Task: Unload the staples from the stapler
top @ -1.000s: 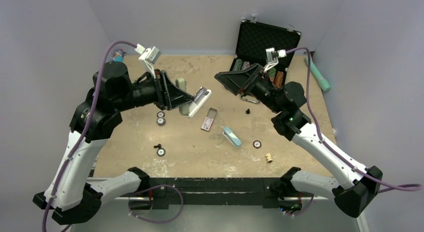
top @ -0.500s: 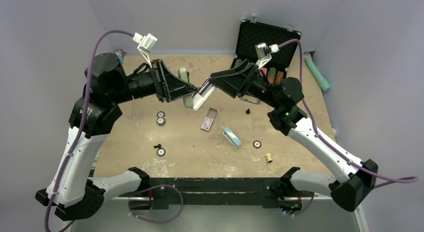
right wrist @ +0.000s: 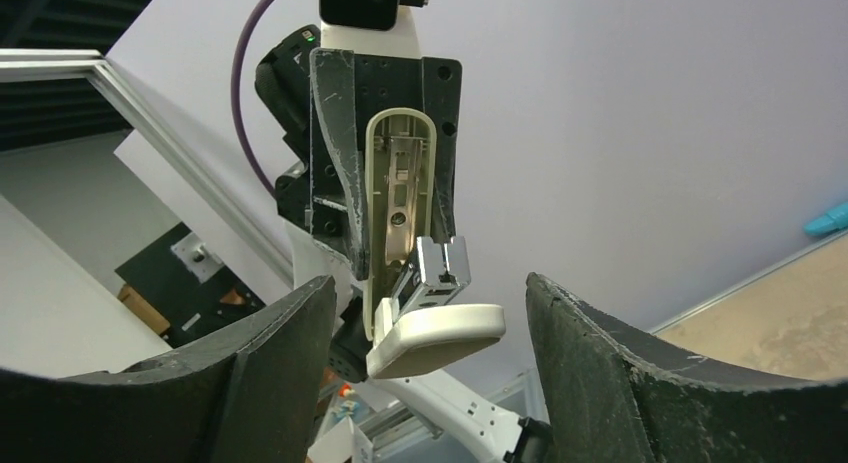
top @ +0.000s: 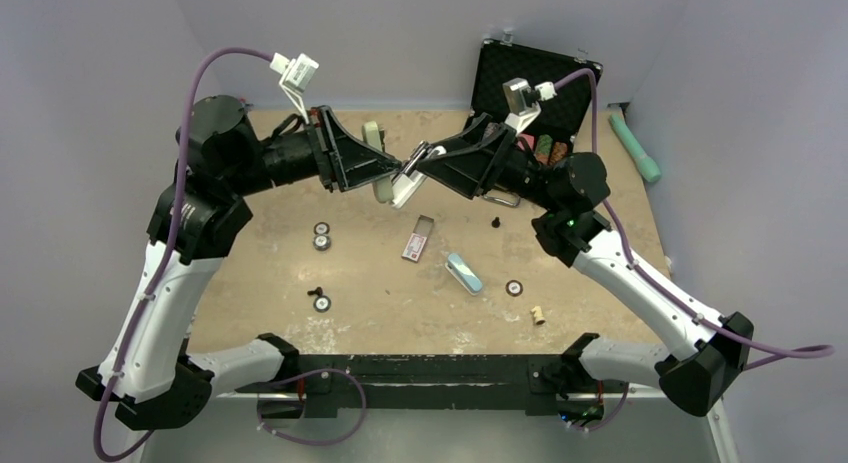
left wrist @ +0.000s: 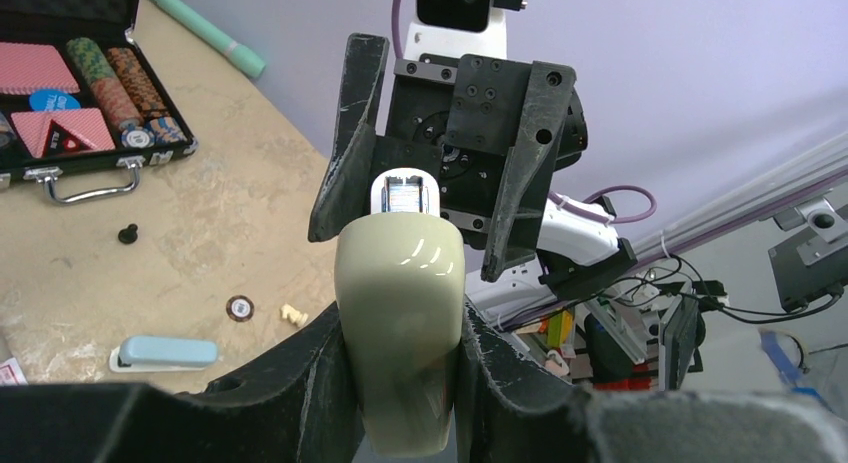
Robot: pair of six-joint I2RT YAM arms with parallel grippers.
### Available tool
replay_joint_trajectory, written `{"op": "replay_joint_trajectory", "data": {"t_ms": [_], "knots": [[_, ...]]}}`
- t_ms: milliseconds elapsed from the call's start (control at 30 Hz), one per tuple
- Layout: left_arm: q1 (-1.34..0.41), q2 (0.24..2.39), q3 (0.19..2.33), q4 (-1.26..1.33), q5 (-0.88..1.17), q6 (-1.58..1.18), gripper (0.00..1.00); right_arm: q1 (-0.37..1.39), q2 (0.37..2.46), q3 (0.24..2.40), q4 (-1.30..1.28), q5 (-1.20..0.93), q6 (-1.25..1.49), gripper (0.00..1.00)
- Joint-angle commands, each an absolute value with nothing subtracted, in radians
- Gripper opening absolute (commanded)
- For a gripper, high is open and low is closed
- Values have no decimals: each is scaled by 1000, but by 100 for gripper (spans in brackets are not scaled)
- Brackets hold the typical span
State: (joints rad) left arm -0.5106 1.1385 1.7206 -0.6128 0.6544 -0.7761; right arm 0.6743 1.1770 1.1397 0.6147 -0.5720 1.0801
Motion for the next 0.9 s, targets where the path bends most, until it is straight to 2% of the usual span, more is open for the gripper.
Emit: {"op": "replay_joint_trajectory", "data": {"t_ms": [0, 167, 400, 600, 733, 800, 867], "knots": [[-504, 1123, 1724, -485, 668, -800, 0, 681, 1170, 1185, 667, -595, 1097, 71], [-505, 1126, 1702, -468, 683, -805, 0, 680, 1170, 1181, 667, -593, 1098, 64], [-505, 1119, 1672, -448, 702, -810, 0, 680, 1186, 1192, 676, -585, 1103, 63], [-505, 1113, 1653, -421, 703, -819, 0, 683, 1200, 1198, 680, -584, 1106, 56], [-505, 1106, 1638, -411, 705, -819, 0, 685, 1206, 1198, 682, -575, 1108, 45], [-505, 1100, 1629, -408, 704, -819, 0, 684, 1208, 1198, 684, -575, 1106, 34], [-505, 1093, 1622, -406, 699, -819, 0, 685, 1210, 1198, 683, -578, 1103, 18]]}}
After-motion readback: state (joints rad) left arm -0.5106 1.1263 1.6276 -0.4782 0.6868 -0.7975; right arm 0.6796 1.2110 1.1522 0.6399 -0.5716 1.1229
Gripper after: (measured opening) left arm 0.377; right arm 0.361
